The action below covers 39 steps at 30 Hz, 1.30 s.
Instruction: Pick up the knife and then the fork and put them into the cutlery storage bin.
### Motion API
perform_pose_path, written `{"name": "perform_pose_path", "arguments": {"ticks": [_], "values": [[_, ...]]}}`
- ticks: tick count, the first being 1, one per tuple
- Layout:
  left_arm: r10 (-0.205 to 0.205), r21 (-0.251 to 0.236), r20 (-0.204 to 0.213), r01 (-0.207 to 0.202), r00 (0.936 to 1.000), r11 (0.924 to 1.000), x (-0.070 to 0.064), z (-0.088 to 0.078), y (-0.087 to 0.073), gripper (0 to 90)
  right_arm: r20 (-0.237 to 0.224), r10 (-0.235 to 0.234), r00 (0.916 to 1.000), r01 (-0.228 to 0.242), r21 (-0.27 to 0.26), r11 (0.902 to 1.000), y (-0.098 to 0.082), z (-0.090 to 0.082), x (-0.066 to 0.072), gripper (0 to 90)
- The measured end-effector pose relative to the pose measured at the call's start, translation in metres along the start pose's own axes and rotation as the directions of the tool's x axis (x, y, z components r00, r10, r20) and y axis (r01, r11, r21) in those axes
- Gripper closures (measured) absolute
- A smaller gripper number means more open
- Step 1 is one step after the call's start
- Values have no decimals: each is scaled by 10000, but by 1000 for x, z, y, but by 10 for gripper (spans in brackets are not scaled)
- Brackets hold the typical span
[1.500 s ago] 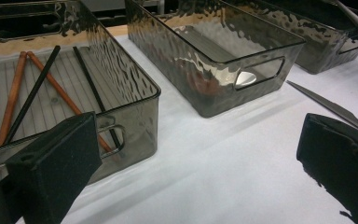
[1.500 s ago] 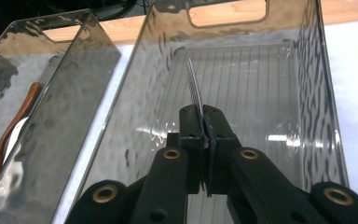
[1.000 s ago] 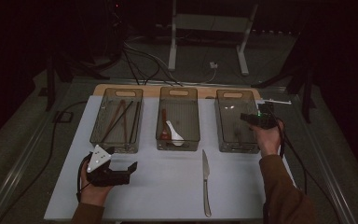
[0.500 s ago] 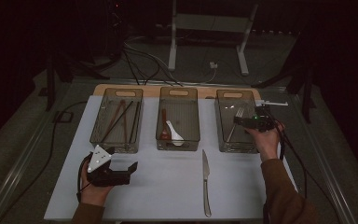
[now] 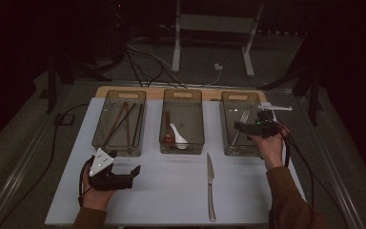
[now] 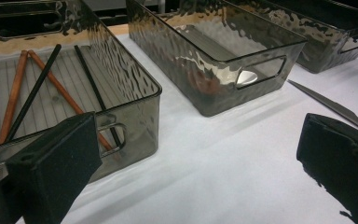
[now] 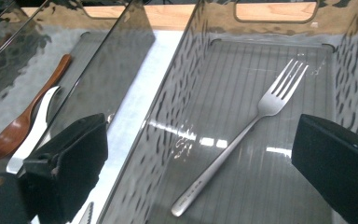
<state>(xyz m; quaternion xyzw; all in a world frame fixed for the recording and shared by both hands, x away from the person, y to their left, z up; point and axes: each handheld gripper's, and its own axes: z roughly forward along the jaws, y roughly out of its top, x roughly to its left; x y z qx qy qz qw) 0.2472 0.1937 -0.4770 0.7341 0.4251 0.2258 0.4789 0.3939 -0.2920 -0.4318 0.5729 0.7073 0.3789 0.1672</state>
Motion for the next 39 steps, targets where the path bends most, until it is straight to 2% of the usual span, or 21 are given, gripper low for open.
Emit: {"name": "perform_pose_path", "arguments": {"ticks": [12, 23, 33, 39], "values": [[23, 0, -23, -23, 10000, 10000, -1, 0, 0, 6, -536, -537, 9971, 529, -157, 9985, -14, -10, 13, 0], [34, 4, -28, -34, 10000, 10000, 0, -1, 0, 6, -877, -1272, 9880, 1238, -435, 9913, -28, -25, 42, 0], [72, 14, -12, -72, 10000, 10000, -1, -1, 0, 6, -1474, -2160, 9652, 2150, -231, 9763, -56, -36, 74, 0], [70, 25, 4, -70, 10000, 10000, -2, 0, 0, 7, -1851, -2412, 9527, 2462, 44, 9692, -76, -35, 87, 3]]}}
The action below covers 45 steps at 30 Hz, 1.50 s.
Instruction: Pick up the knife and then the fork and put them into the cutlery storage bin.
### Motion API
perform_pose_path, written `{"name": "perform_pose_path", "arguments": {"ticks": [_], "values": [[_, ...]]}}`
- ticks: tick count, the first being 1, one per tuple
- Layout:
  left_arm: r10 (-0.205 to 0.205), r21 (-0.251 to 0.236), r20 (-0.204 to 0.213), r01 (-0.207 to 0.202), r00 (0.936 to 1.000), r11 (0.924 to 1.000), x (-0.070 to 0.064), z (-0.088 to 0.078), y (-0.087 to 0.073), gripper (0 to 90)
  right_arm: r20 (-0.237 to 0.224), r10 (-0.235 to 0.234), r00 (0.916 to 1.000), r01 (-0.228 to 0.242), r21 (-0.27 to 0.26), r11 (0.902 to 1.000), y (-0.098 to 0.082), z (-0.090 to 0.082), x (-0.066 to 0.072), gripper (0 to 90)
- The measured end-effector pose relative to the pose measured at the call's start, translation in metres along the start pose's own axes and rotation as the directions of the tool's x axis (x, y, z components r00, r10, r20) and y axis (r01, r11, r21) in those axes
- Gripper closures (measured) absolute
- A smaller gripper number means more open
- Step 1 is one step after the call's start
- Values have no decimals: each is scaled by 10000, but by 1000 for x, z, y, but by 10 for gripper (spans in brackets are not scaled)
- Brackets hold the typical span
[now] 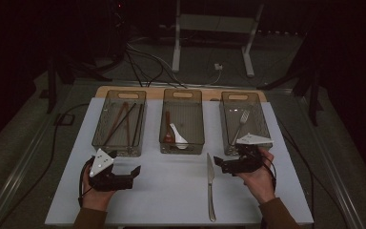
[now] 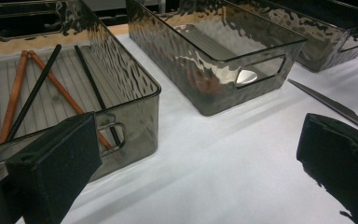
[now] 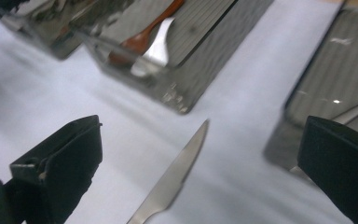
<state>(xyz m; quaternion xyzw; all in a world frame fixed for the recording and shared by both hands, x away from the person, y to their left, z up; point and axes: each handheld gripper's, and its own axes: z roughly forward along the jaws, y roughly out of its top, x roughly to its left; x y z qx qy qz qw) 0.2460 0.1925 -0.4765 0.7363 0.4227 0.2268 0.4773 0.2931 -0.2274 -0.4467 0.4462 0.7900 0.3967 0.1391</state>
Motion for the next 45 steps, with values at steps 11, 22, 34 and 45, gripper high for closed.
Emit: {"name": "perform_pose_path", "arguments": {"ticks": [11, 22, 34, 45], "values": [[-3, 4, -10, 3, 10000, 10000, 0, 0, 0, 6, -560, -138, 9983, 162, 430, 9989, -23, 2, 26, 398], [-2, 16, -21, 2, 10000, 10000, 0, 0, 0, 6, -1360, -752, 9878, 922, 1236, 9880, -48, 12, 50, 900], [14, 41, -34, -13, 10000, 10000, 0, 0, 0, 7, -1290, -1009, 9865, 1263, 2063, 9703, -65, 30, 63, 900], [-5, 38, -45, 6, 10000, 10000, 0, 0, 0, 6, -830, -1222, 9890, 1385, 2336, 9624, -66, 27, 61, 900]]}}
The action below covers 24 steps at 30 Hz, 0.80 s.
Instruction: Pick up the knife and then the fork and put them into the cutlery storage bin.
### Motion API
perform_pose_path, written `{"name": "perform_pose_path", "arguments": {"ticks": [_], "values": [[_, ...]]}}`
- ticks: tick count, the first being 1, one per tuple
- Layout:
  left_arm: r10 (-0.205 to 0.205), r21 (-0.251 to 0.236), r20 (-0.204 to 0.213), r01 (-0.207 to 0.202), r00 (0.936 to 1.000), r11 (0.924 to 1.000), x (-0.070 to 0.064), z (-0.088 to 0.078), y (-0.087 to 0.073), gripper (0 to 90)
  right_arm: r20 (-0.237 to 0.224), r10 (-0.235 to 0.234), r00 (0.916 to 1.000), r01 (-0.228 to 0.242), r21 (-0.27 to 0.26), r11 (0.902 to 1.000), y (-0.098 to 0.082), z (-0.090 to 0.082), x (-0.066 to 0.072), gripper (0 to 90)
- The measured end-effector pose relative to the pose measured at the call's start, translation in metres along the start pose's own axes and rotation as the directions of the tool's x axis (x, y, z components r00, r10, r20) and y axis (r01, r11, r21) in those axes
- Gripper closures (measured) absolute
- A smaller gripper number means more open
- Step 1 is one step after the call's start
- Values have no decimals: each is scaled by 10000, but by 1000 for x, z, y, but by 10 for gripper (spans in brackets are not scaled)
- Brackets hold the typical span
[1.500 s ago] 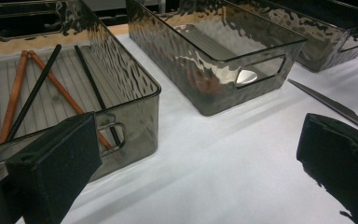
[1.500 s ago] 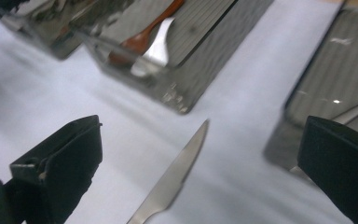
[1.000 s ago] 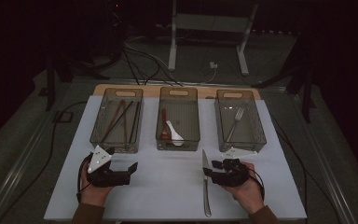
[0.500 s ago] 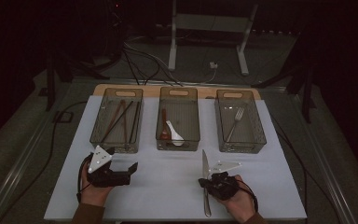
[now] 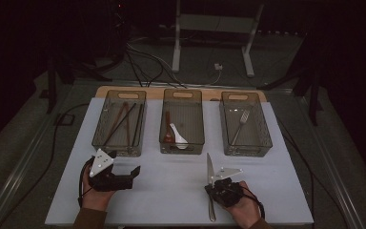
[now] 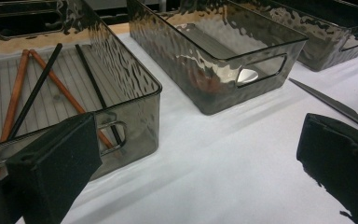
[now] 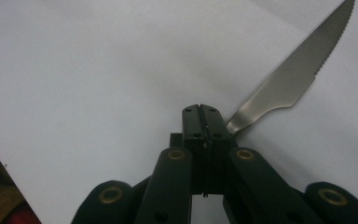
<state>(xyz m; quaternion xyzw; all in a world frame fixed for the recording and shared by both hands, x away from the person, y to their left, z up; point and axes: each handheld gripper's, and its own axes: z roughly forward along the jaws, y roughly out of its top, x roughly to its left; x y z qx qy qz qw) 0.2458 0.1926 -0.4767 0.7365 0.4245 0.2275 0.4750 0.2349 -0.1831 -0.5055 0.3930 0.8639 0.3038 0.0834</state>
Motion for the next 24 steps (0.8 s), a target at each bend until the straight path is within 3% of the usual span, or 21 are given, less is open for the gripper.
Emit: {"name": "perform_pose_path", "arguments": {"ticks": [3, 5, 7, 9, 24], "values": [[37, 33, 2, -37, 10000, 10000, -1, 1, 0, 6, 111, 18, 9999, -18, 17, 10000, 1, -1, 0, 900], [46, 51, 36, -46, 10000, 10000, -1, 1, 0, 6, -51, 7, 10000, -7, 40, 10000, 1, 3, 2, 900], [59, 44, 20, -59, 10000, 10000, -1, 1, 0, 7, -142, -222, 9997, 224, 196, 9996, 0, 8, 8, 900], [38, 39, 3, -38, 10000, 10000, -1, 1, 0, 7, 111, -506, 9987, 502, 282, 9983, 0, 8, 13, 900], [24, 36, 3, -24, 10000, 10000, -1, 0, 0, 6, 439, -261, 9987, 236, 553, 9982, -7, -1, 6, 900]]}}
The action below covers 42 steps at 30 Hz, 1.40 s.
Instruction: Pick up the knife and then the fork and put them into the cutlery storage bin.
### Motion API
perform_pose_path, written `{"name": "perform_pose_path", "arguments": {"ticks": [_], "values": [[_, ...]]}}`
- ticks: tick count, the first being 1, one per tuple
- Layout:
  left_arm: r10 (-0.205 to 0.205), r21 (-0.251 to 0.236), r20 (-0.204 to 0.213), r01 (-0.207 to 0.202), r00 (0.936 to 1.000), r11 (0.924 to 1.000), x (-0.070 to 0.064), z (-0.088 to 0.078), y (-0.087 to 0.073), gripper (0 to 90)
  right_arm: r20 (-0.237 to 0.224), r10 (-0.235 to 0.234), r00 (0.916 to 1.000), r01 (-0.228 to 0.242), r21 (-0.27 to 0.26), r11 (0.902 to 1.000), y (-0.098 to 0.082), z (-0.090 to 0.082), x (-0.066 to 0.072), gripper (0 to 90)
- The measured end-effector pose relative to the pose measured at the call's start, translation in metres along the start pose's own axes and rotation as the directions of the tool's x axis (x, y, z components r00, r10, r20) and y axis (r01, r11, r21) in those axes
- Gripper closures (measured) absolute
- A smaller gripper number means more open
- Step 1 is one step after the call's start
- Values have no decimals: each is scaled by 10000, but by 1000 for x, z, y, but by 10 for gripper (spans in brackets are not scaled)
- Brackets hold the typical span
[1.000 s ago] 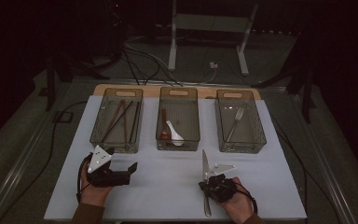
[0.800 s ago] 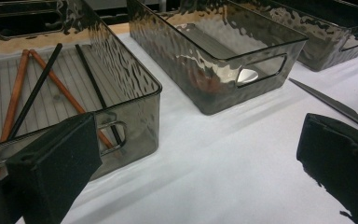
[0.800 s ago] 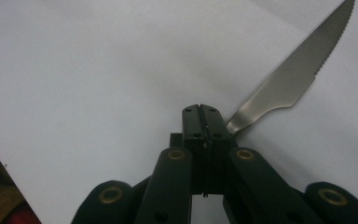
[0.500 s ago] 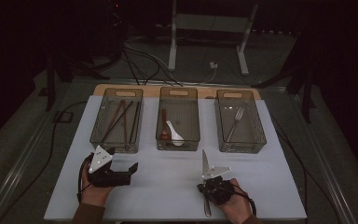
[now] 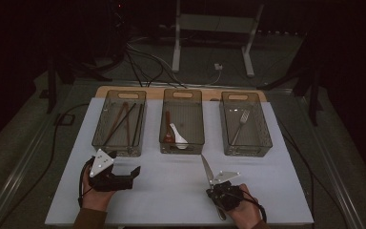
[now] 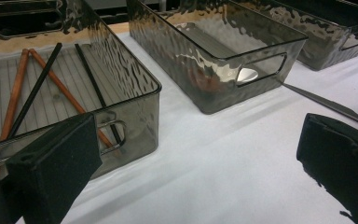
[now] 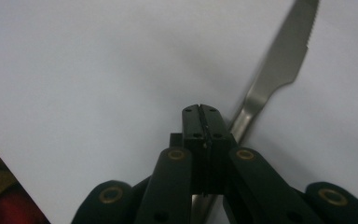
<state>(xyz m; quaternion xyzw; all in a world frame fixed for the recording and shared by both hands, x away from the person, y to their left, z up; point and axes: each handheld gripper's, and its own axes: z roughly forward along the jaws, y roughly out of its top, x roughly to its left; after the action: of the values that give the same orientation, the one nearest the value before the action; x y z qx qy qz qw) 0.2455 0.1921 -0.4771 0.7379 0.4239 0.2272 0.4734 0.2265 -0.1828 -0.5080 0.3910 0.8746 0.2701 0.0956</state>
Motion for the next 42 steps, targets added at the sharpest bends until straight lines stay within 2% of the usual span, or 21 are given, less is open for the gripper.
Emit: {"name": "perform_pose_path", "arguments": {"ticks": [11, 22, 26, 28, 29, 31, 35, 37, 39, 42], "values": [[-10, -13, 2, 10, 10000, 10000, -1, 0, 0, 7, 465, 113, 9989, -122, 200, 9997, -10, -9, -8, 900], [23, 43, 26, -24, 10000, 10000, -2, 1, 0, 7, 1134, 742, 9908, -765, 161, 9969, -26, -22, -37, 900], [46, 81, 37, -46, 10000, 10000, -2, 2, -1, 7, 1097, 907, 9898, -929, 151, 9956, -29, -25, -44, 900], [21, 91, 38, -21, 10000, 10000, -2, 3, -1, 6, 654, 931, 9935, -918, -220, 9955, -28, -28, -47, 813], [19, 90, 39, -19, 10000, 10000, -2, 3, -1, 6, 579, 918, 9941, -900, -316, 9954, -27, -30, -48, 768], [29, 101, 48, -29, 10000, 9999, -2, 3, -1, 7, 608, 728, 9955, -690, -622, 9957, -23, -34, -49, 650], [35, 95, 45, -35, 10000, 9999, -2, 3, -1, 6, 567, 563, 9968, -517, -800, 9955, -10, -39, -52, 429], [28, 81, 35, -28, 10000, 10000, -2, 2, -1, 7, 498, 563, 9972, -514, -958, 9941, -4, -40, -54, 367], [7, 59, 24, -7, 10000, 10000, -1, 2, -1, 7, 371, 639, 9973, -596, -1067, 9925, 1, -40, -56, 266], [15, 65, 15, -15, 10000, 10000, -1, 1, -1, 7, 399, 718, 9966, -664, -1228, 9902, 5, -40, -59, 165]]}}
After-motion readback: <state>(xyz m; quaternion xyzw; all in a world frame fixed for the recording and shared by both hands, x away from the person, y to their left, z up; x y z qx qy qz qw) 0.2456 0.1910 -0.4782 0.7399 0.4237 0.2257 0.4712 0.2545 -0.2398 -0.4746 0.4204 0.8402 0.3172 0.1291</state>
